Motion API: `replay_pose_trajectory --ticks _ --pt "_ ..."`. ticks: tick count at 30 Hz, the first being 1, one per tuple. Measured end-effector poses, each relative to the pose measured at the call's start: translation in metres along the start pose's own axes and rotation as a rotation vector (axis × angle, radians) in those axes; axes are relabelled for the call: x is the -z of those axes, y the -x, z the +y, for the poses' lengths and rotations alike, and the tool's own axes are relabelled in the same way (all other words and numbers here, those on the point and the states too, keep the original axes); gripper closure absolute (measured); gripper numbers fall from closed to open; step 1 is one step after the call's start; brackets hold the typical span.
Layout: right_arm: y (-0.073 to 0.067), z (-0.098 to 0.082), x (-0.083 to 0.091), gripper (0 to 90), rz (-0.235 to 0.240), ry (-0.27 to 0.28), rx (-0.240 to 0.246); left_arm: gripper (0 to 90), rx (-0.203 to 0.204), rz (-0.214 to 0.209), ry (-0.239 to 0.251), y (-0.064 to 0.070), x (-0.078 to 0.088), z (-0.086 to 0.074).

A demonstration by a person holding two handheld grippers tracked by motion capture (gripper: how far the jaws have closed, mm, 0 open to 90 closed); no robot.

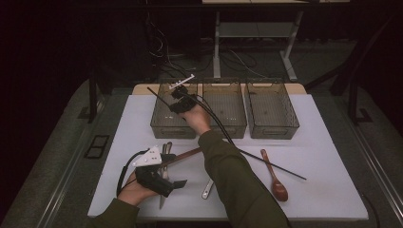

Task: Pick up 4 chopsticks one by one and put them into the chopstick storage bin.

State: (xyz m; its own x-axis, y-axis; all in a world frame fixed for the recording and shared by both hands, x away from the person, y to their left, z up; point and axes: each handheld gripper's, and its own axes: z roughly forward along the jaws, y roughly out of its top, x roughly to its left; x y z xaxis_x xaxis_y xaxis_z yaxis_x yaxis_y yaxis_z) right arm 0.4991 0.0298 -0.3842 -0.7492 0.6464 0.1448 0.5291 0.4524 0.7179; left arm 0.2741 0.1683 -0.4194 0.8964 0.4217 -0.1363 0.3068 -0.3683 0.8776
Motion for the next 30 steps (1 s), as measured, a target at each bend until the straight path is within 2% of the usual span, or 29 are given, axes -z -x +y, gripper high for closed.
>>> replay_pose_trajectory --ticks 3,4,8,16,21,22,30 --pt "0.001 -0.001 -0.001 84.5 -0.005 -0.009 -0.008 0.0 0.0 -0.001 0.001 0.0 0.0 0.0" --pt "0.001 -0.001 -0.001 81.4 0.004 -0.018 -0.011 0.0 0.001 -0.001 0.0 0.0 0.0 0.0" --pt "0.002 -0.001 0.001 66.0 -0.012 -0.013 0.0 0.0 0.0 0.0 0.0 0.0 0.0 0.0" --pt "0.006 0.001 0.013 52.0 -0.01 -0.004 -0.015 0.0 0.002 0.001 -0.003 0.0 0.0 0.0" --pt "0.008 0.001 0.022 48.4 0.01 0.013 -0.009 0.0 0.002 0.001 -0.003 0.0 0.0 0.0" --pt "0.01 0.0 0.027 46.8 0.031 0.016 -0.003 0.0 0.0 0.001 -0.005 0.0 0.0 0.0" --pt "0.014 -0.008 0.053 43.2 0.061 0.024 0.042 0.0 -0.007 0.005 -0.01 0.0 0.0 -0.001"
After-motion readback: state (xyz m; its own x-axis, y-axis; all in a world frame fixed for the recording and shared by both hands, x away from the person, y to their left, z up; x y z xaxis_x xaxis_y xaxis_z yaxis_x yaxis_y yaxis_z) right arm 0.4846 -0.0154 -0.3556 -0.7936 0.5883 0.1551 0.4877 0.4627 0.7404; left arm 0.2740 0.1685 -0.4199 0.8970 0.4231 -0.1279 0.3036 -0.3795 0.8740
